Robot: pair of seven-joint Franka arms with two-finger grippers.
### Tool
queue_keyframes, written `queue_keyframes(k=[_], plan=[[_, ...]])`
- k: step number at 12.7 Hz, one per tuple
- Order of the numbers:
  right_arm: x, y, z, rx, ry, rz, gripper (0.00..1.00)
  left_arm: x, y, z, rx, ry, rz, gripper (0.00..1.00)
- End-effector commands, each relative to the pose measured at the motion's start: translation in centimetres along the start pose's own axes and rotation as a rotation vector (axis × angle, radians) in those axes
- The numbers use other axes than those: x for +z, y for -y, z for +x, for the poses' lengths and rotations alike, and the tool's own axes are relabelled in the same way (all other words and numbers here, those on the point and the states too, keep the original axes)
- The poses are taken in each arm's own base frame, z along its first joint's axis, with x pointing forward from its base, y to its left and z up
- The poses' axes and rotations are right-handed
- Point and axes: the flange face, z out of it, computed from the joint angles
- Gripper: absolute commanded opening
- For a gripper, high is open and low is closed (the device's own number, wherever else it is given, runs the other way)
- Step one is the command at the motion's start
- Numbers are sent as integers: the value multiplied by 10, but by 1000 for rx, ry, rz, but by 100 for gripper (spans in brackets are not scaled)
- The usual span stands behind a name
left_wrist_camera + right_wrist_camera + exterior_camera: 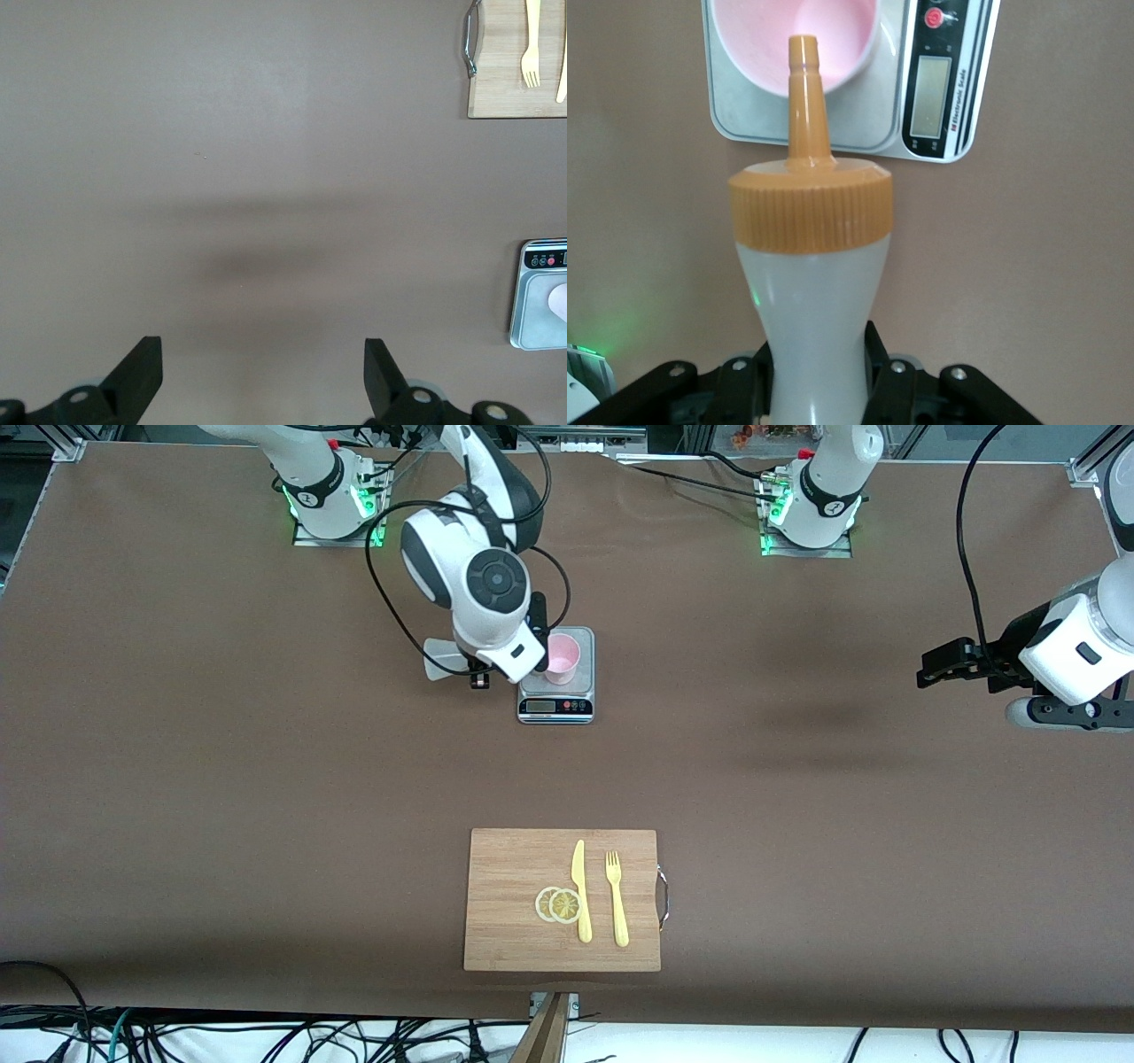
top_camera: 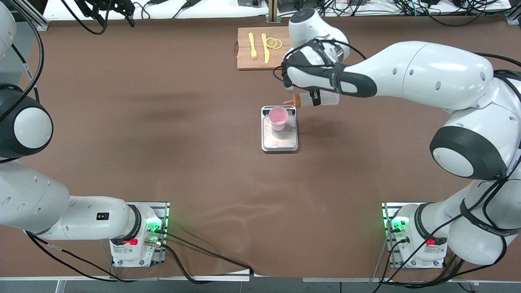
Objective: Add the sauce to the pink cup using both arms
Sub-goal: 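Tilt the bottle nozzle down into the pink cup with the right gripper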
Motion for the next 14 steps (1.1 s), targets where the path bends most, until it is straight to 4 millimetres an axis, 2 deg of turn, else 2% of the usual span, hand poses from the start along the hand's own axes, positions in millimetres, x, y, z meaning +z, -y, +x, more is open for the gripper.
queue_keyframes(k=[1,2,5,11,14], plan=[[-1,12,13,4,80,-44,11,-6,1,3,1,2,26,100],[3,19,22,16,103,-57,12,-6,1,3,1,2,26,100],[2,31,32,40,152,-86,13,-6,1,3,2,3,26,100],[0,36,36,46,200,-116,13,-6,2,3,1,2,26,100],[4,35,32,60,195,-90,13,-6,2,3,1,2,26,100]])
